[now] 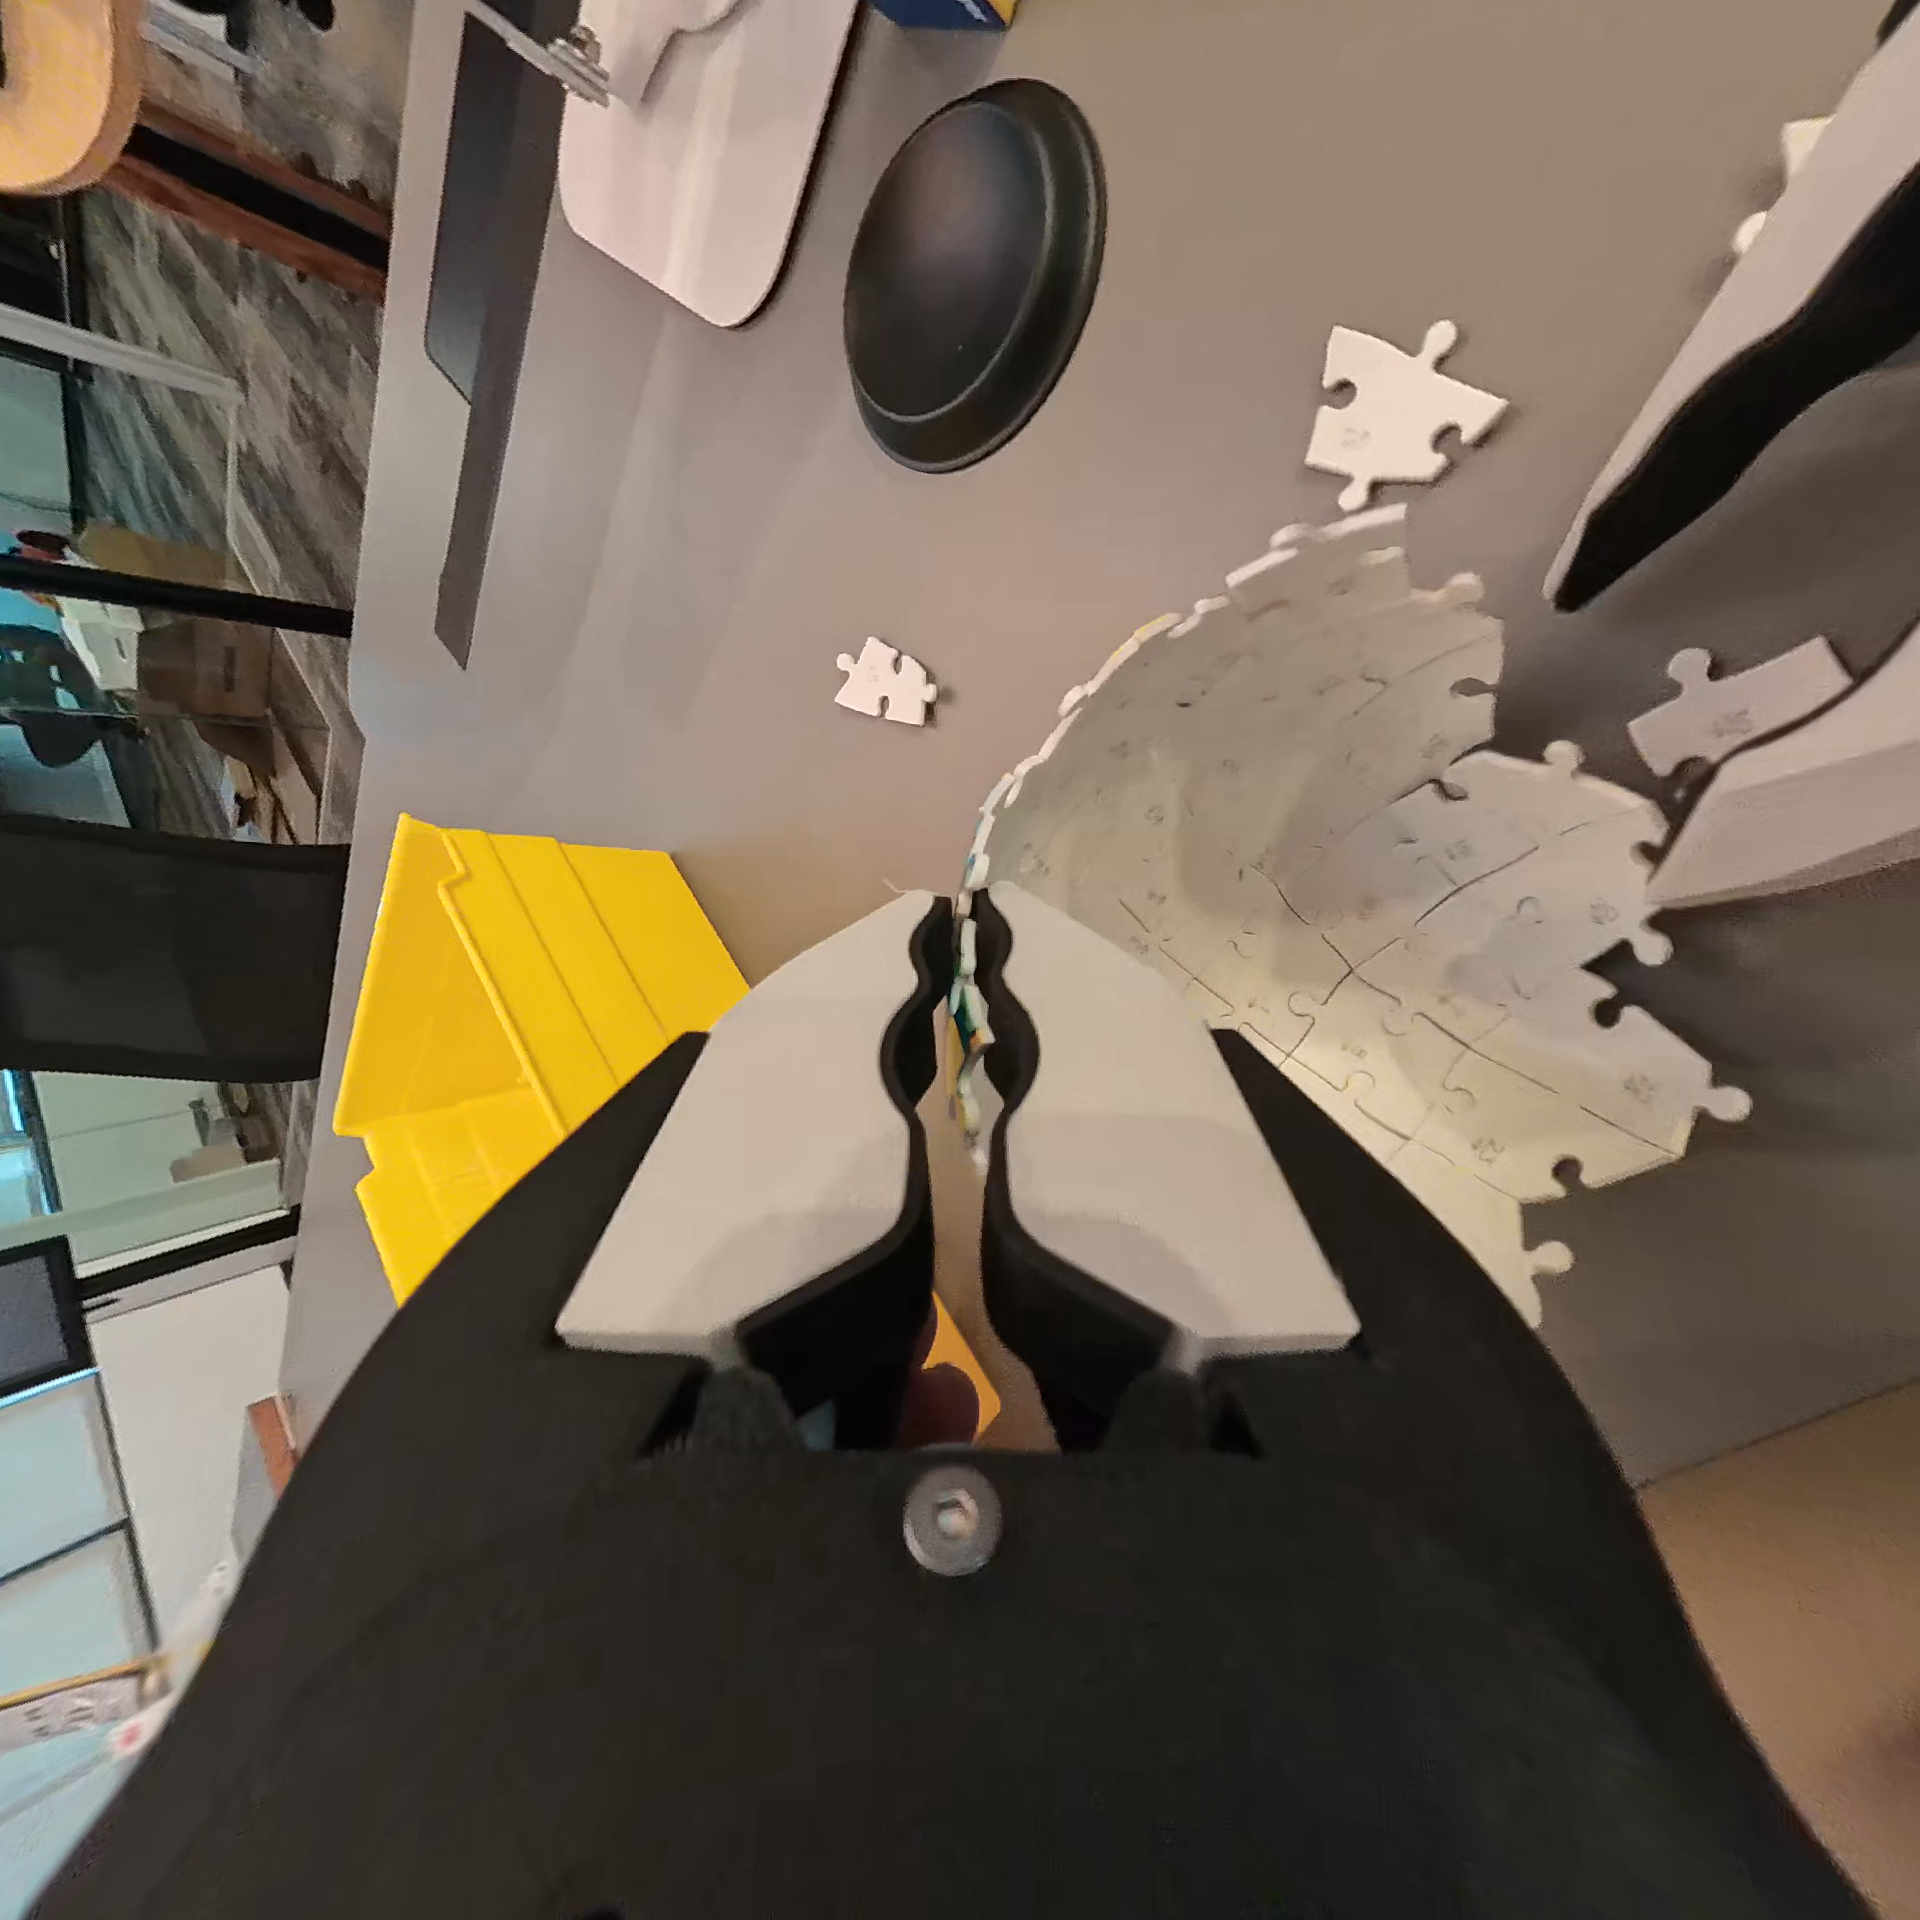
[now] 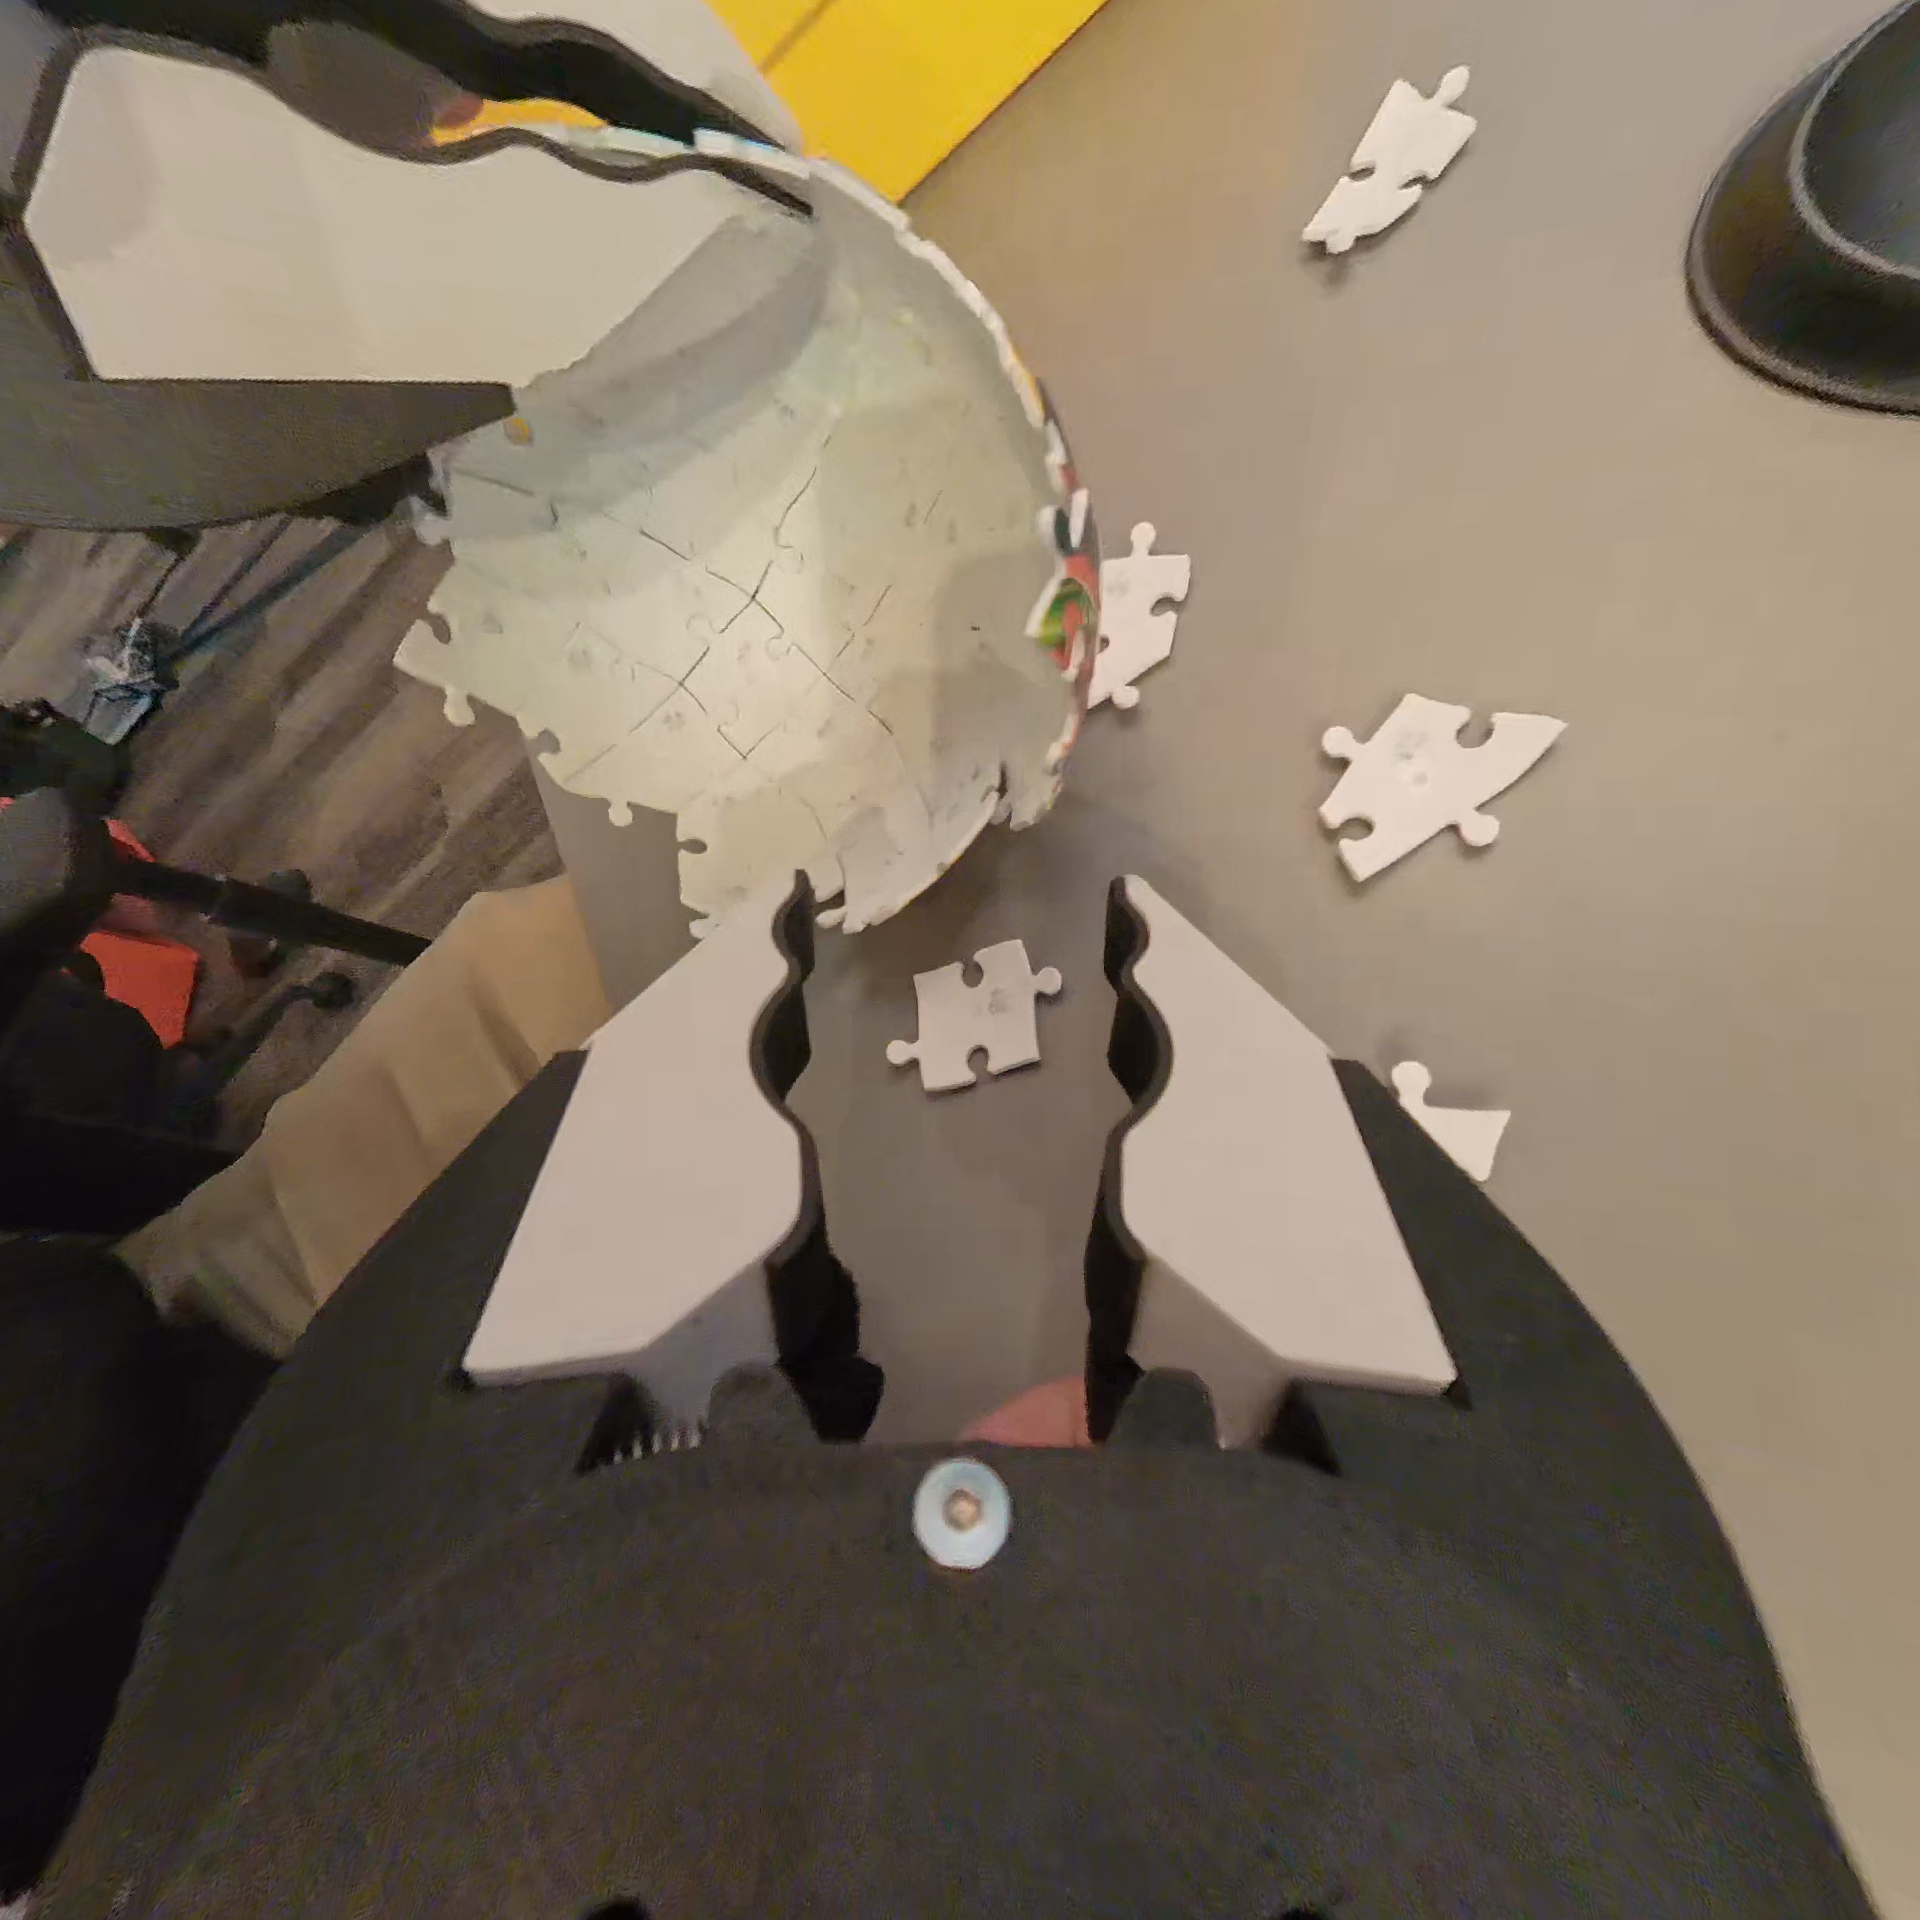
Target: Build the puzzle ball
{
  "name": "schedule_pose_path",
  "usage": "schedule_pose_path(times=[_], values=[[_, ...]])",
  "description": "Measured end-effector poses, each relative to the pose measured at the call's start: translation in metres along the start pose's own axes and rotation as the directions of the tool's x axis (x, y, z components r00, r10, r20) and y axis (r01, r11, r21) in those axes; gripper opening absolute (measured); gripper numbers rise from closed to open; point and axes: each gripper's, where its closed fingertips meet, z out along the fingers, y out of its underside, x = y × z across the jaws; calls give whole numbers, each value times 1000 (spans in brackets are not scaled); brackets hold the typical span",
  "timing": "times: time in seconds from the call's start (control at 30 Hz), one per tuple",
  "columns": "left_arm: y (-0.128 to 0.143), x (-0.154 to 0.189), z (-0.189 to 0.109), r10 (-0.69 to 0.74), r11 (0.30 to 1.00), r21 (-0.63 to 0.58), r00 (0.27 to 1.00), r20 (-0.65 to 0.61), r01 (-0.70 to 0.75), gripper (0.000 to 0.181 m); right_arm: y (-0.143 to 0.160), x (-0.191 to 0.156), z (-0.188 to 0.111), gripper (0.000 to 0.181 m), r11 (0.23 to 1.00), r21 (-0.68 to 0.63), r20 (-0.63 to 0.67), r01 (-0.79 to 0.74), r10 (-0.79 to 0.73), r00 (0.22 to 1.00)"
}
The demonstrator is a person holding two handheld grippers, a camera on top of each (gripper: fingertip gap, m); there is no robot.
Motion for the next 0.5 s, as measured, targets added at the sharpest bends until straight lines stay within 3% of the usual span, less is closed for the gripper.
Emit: schedule_pose_path(times=[0.37,0.5], values=[[-5,-4,-4,-66,997,53,997,43,64,3,-11,12,18,32,998,19,-27,-56,57,998],[-8,-6,-5,-66,996,66,996,61,62,3,-14,16,20,15,997,37,-32,-71,72,997]])
